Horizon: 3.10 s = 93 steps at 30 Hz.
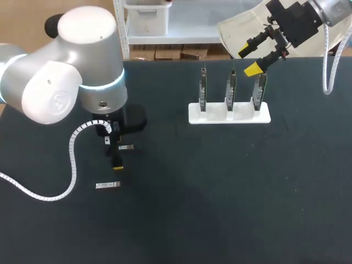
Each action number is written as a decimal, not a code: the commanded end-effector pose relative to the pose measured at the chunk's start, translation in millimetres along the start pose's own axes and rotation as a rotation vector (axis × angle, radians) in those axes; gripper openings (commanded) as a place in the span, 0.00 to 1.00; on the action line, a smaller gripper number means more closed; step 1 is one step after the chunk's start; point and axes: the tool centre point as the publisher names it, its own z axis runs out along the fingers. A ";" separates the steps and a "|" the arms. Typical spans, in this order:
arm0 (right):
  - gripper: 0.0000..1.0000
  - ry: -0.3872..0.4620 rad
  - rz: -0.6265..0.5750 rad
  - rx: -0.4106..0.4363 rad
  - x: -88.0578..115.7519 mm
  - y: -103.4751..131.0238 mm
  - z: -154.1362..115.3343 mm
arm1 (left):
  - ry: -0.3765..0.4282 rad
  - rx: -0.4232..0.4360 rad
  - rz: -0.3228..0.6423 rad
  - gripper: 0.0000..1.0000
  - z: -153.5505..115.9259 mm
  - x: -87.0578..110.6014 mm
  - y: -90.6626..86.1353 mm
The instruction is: Pick up the optical module with the left hand, and insert it into the network port with the right hand.
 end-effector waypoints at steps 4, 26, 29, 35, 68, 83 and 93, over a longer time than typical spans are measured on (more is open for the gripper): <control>1.00 0.000 -0.001 0.006 0.1 2.6 0.2 | -0.022 0.006 -0.009 0.73 2.1 5.2 0.4; 1.00 0.000 -0.001 0.006 0.1 2.6 0.2 | -0.009 0.020 -0.018 0.00 3.8 8.2 -1.7; 1.00 0.000 -0.001 0.006 0.1 2.6 0.2 | -0.010 0.020 -0.016 0.00 2.9 6.9 -2.1; 1.00 0.000 -0.001 0.006 0.1 2.6 0.2 | -0.081 0.006 -0.017 0.00 -10.6 -1.0 1.6; 1.00 0.000 -0.001 0.006 0.1 2.6 0.2 | -0.507 -0.095 -0.055 0.00 -118.6 -29.9 30.9; 1.00 0.000 -0.001 0.006 0.1 2.6 0.2 | -0.507 -0.095 -0.055 0.00 -118.6 -29.9 30.9; 1.00 0.000 -0.001 0.006 0.1 2.6 0.2 | -0.674 -0.222 -0.019 0.00 -159.2 -70.1 66.9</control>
